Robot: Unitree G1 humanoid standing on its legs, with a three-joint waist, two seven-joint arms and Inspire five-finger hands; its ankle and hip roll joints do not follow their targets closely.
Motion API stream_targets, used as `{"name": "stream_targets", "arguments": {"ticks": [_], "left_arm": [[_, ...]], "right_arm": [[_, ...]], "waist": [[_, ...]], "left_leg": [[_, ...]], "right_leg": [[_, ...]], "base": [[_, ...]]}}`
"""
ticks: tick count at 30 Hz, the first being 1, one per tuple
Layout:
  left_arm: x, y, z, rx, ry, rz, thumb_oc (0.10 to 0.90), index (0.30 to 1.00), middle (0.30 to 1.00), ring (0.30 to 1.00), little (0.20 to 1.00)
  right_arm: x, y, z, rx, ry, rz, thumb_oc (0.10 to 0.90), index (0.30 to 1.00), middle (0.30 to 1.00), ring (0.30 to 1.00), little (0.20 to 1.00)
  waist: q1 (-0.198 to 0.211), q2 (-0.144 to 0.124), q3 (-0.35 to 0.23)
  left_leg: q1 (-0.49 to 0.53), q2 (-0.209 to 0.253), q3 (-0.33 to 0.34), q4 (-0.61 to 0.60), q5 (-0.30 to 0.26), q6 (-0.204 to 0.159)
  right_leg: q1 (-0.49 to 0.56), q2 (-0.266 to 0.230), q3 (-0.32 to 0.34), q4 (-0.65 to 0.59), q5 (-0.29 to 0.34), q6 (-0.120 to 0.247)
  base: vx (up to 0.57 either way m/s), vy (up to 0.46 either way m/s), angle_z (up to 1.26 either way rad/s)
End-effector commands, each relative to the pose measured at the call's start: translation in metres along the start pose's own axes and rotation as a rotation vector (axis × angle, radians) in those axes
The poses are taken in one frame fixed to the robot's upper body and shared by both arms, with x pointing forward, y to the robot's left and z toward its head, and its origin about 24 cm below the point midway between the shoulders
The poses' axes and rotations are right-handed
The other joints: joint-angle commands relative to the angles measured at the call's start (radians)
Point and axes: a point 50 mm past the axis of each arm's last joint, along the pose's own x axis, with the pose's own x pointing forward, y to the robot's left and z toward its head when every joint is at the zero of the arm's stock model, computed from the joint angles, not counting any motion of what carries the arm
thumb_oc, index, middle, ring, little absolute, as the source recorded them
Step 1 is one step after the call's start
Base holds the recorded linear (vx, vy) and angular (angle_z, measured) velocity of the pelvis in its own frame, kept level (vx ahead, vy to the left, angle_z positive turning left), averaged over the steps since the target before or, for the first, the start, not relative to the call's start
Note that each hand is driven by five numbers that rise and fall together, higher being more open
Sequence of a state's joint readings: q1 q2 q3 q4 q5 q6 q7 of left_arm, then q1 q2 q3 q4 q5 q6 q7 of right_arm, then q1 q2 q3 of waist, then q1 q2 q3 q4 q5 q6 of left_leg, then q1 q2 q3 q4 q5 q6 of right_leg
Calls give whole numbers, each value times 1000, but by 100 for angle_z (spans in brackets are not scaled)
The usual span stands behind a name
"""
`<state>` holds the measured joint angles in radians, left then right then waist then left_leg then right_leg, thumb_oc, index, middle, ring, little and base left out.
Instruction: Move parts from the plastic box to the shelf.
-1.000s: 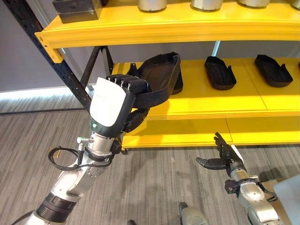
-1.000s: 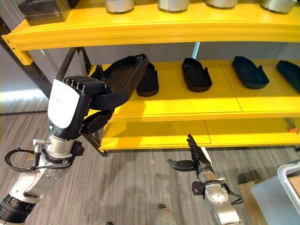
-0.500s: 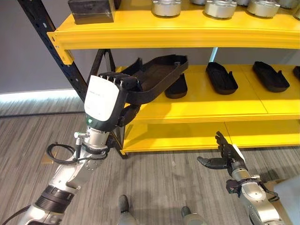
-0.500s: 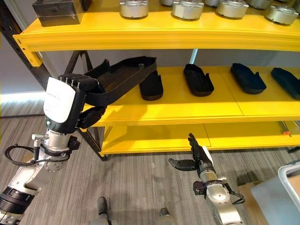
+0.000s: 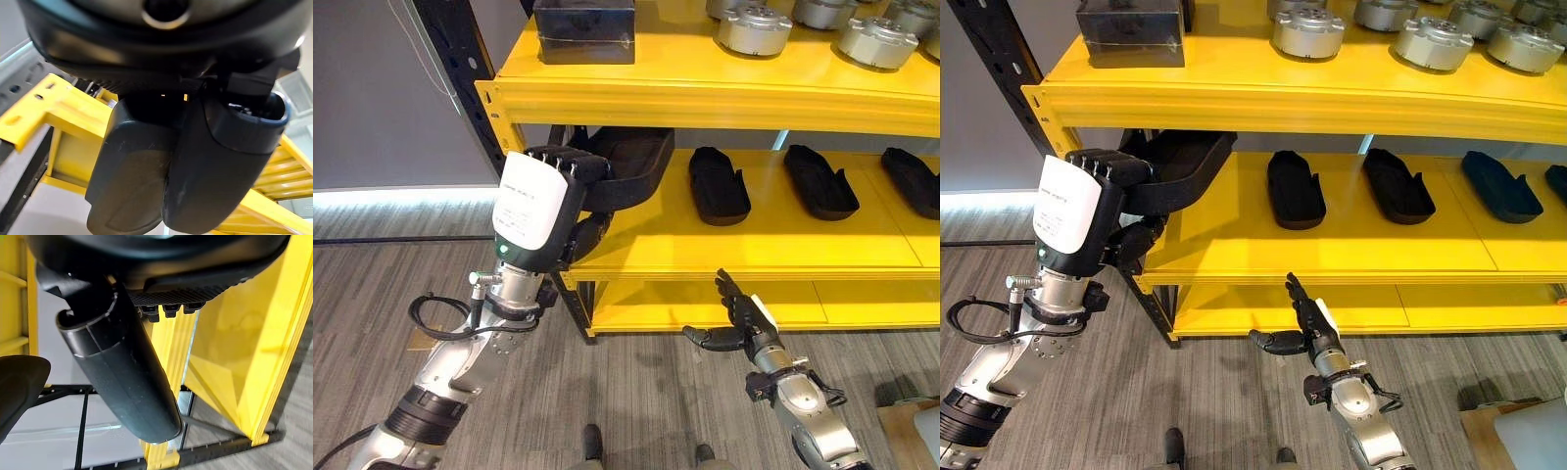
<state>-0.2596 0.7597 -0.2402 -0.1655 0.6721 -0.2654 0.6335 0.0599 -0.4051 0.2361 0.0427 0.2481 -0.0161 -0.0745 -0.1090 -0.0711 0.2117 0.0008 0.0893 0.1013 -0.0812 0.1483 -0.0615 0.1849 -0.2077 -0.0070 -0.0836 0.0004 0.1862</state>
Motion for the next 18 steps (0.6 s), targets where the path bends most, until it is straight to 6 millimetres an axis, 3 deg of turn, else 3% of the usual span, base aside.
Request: {"name": "stream_targets", "arguments": {"ticks": [1,8,18], "left_arm": [[40,30,16,-69,-105,294,400,300,300,300,300],[39,28,18,-94,-92,284,400,300,300,300,300],[31,21,23,-137,-70,275,400,300,300,300,300]], "right_arm": [[6,-16,38,-65,-185,-25,900,1000,1000,1000,1000],[7,-13,41,-105,-180,32,900,1000,1000,1000,1000],[11,1,56,-178,-221,170,900,1000,1000,1000,1000]], "waist": [[-19,32,-119],[-21,32,-118],[3,14,-108]], "left_leg": [[11,94,-7,3,-52,-43],[21,100,-4,6,-56,-47],[26,60,-21,91,-124,-20]], "right_leg": [[-53,59,6,105,-18,-56],[-65,64,-1,107,-16,-61],[-77,24,19,154,-18,-37]], "base": [[76,-16,-8],[86,22,-3],[140,165,-9]]}}
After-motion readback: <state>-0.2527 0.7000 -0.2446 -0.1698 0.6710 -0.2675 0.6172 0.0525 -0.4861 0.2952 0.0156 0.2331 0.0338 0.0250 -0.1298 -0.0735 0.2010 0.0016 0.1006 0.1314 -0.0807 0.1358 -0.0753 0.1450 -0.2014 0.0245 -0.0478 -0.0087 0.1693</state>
